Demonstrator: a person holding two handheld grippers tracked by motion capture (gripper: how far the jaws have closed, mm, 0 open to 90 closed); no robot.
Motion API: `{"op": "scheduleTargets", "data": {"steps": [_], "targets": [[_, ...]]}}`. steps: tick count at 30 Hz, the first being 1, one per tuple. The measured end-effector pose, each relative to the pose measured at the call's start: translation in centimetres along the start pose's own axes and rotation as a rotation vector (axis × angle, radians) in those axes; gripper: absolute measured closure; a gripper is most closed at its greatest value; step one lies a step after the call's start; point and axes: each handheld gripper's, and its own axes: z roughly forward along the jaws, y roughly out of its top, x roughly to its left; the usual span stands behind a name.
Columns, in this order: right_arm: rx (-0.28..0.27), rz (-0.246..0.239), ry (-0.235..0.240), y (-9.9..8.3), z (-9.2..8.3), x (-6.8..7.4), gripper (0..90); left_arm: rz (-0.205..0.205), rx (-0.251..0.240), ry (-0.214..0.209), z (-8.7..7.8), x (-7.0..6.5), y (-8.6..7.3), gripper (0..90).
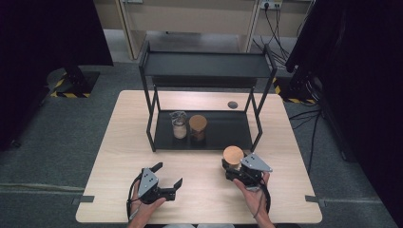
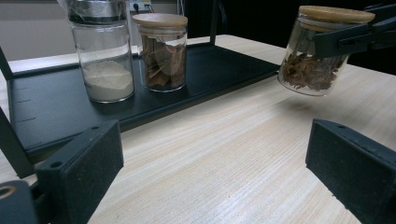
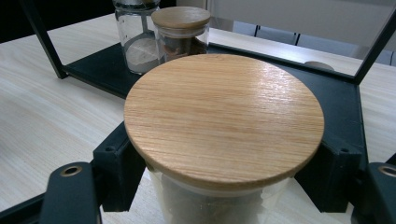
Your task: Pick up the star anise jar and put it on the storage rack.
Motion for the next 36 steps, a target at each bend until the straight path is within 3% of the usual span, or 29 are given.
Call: {"op": "scheduleTargets", "data": {"steps": [36], "targets": [[0.015, -0.012, 0.023, 2.3, 2.3, -0.2, 25.8, -0.001, 0.000, -0.001, 0.0, 0.0, 0.0, 3.6]]}}
